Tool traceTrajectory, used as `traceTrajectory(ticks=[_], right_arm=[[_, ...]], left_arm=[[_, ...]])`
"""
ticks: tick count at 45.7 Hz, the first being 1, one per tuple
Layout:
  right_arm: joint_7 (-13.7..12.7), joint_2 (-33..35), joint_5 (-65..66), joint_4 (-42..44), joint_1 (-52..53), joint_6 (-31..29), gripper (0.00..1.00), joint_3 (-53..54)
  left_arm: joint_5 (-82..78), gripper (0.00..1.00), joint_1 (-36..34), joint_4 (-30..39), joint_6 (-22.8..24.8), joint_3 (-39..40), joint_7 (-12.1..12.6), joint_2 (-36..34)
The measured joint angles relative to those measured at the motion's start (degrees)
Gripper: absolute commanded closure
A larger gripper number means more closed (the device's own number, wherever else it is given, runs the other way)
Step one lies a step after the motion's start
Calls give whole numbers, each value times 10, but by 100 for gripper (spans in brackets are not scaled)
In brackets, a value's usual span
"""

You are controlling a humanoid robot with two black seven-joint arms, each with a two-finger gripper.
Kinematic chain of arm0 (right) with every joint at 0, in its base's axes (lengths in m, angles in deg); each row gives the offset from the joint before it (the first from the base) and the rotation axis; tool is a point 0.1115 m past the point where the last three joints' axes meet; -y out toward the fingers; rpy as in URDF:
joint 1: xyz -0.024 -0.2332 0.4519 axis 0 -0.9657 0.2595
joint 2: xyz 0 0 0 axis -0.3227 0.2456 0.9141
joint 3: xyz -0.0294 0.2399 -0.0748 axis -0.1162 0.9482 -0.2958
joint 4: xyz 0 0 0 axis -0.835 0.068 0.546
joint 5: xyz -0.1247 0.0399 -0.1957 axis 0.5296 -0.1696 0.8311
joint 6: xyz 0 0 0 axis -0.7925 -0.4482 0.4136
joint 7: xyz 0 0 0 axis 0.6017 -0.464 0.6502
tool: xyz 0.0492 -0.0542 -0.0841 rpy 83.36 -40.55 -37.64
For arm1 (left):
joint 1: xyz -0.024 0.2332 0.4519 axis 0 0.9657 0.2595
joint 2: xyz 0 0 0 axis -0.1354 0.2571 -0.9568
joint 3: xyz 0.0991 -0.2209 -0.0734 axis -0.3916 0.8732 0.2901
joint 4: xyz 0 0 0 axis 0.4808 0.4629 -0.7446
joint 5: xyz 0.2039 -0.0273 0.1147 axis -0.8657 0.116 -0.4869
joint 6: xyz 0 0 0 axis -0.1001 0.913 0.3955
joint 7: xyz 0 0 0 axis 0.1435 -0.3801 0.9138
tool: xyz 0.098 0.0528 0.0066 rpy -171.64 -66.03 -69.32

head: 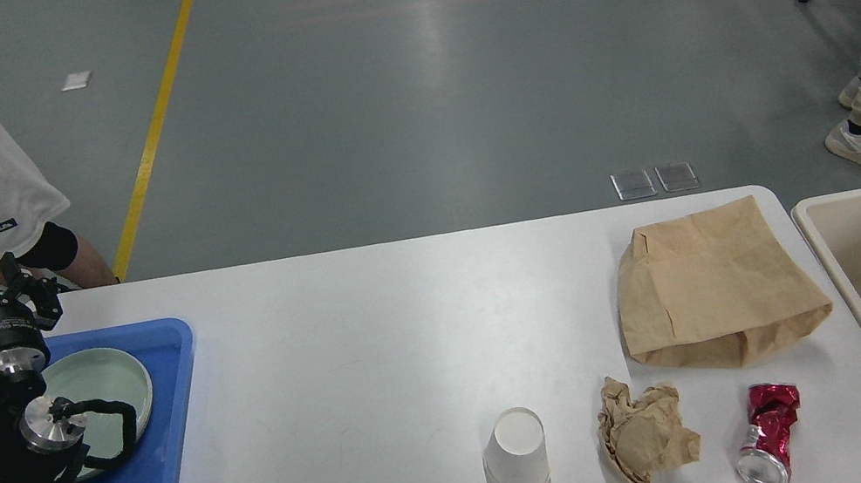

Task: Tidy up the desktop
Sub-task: 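Bring the right gripper back over the brown paper bag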

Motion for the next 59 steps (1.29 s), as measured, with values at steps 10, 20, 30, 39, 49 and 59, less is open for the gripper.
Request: traceTrajectory(ticks=[10,20,30,39,49,59], right_arm=[[-1,-6,0,-7,10,-1,0,-1],[-6,-52,40,-52,117,-15,0,-32],[-6,-152,99,-146,279,-20,0,-211],[-2,-255,99,-285,438,-99,0,-362],[0,-337,98,-364,555,-287,0,-380],[1,-357,97,-445,622,-363,0,-371]], left_arm=[[0,4,0,0,0,0,0,0],[0,4,0,0,0,0,0,0],[0,4,0,0,0,0,0,0],[0,4,0,0,0,0,0,0],[0,4,0,0,0,0,0,0],[0,4,0,0,0,0,0,0]])
